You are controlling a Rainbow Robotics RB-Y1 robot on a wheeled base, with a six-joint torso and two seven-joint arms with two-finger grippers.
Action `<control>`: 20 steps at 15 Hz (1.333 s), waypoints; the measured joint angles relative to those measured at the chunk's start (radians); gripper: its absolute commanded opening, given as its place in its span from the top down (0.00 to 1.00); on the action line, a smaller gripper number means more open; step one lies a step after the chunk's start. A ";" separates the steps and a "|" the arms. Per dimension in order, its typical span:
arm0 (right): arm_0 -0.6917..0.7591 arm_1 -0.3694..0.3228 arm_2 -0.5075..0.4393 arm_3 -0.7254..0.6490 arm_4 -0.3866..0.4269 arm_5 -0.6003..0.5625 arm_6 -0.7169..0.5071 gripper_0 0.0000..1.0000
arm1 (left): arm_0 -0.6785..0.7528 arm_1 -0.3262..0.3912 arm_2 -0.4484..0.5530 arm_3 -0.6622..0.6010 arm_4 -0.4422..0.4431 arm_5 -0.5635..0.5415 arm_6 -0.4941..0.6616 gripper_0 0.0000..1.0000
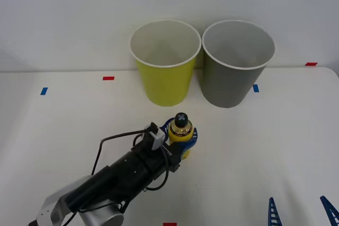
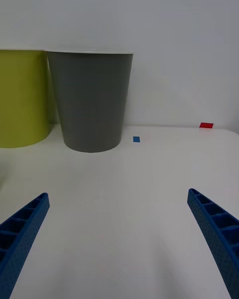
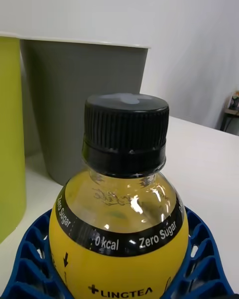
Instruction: Put cans in the gray bin and PET bottles in the light green bin.
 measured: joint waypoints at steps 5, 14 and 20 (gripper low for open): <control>0.000 0.000 0.000 0.000 0.000 0.000 0.000 0.03 | 0.002 0.113 0.118 -0.228 0.004 0.322 0.014 0.95; 0.000 0.000 0.000 0.000 0.000 0.000 0.000 0.04 | 0.002 0.188 0.459 -0.523 0.040 0.787 0.260 0.97; 0.000 0.000 0.000 0.000 0.000 0.000 0.000 0.04 | 0.000 0.184 0.695 -0.705 0.067 1.063 0.380 0.99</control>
